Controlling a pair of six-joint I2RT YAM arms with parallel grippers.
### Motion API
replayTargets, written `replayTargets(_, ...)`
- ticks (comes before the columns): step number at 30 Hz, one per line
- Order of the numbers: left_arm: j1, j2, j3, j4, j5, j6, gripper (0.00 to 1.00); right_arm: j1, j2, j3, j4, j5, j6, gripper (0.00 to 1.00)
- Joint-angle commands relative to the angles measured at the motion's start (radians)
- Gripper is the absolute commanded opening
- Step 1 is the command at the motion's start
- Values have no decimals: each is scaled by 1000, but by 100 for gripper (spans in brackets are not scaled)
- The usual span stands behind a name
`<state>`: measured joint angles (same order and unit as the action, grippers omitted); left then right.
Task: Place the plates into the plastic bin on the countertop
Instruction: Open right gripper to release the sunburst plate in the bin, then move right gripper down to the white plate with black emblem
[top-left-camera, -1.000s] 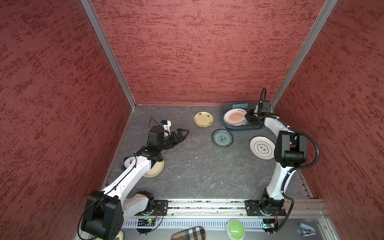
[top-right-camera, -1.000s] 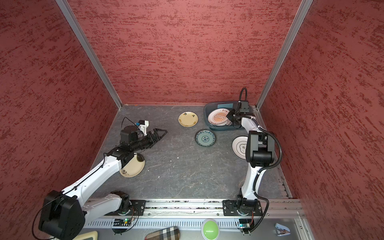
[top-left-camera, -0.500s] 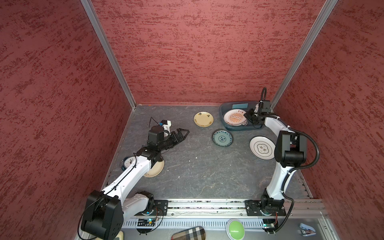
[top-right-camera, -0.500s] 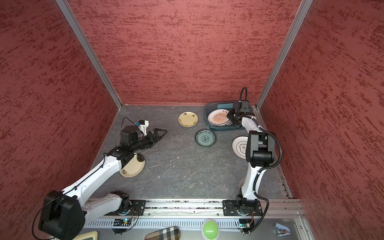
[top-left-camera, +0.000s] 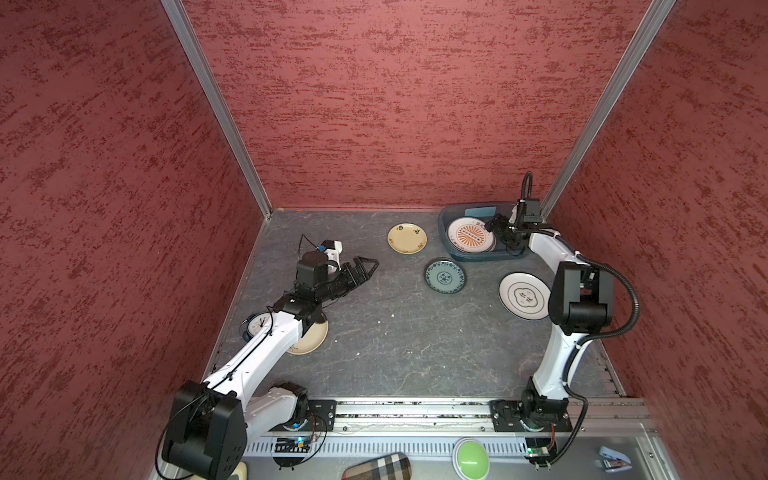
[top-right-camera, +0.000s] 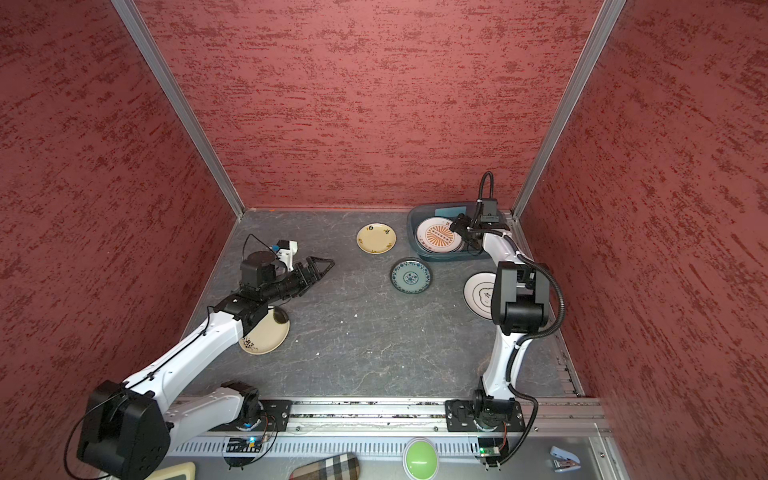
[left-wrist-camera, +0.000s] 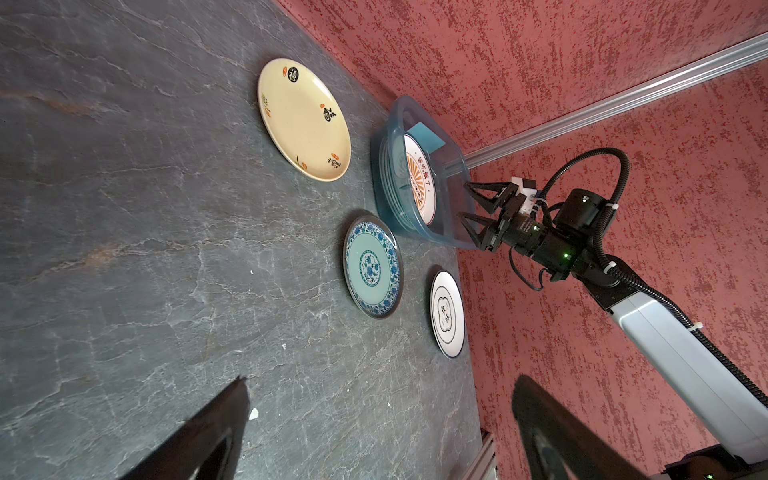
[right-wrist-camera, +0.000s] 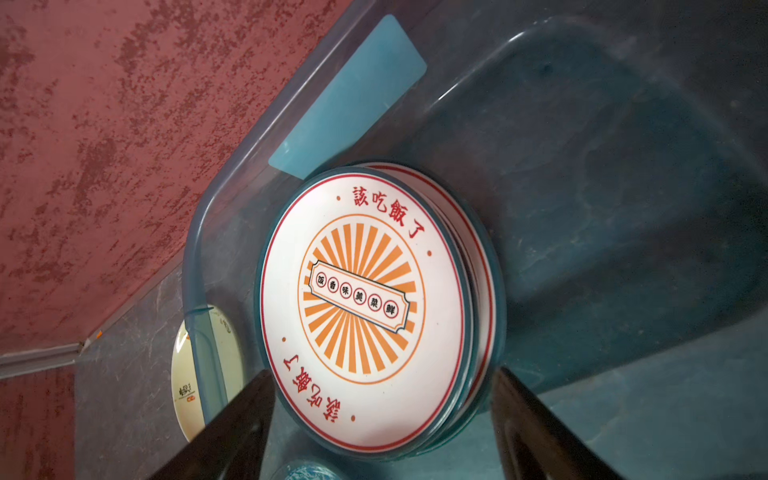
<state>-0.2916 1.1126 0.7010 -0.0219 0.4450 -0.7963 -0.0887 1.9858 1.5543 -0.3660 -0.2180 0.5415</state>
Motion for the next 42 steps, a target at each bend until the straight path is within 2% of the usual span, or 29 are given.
replayTargets(1, 2, -17, -9, 16, 1, 2, 99, -3, -91, -21, 6, 108, -42, 91)
replayTargets(4, 2, -23, -12, 11, -5, 8, 99, -7, -170, -72, 27, 165, -59, 98)
replayTargets(10, 4, -4, -10, 9, -4, 31, 99, -38, -375, -214, 13, 166, -72, 99)
replayTargets(17, -11, 40, -30, 87, 41, 28, 99, -52, -791, -660, -19, 147, 44, 99)
replayTargets(22, -34, 72, -11, 115, 54, 50, 99, -69, -1009, -867, -29, 63, 147, 99)
replayTargets(27, -49, 124, 24, 111, 67, 69, 99, -80, -1041, -953, -48, -2, 229, 99)
replayTargets(31, -40, 148, 48, 78, 69, 99, 99, -101, -1026, -1036, 15, -85, 308, 99)
replayTargets(37, -40, 161, 40, 115, 134, 134, 99, -130, -992, -1083, 12, -59, 397, 99)
replayTargets(42, -34, 156, 3, 132, 129, 138, 99, -150, -974, -1094, 1, 4, 446, 96)
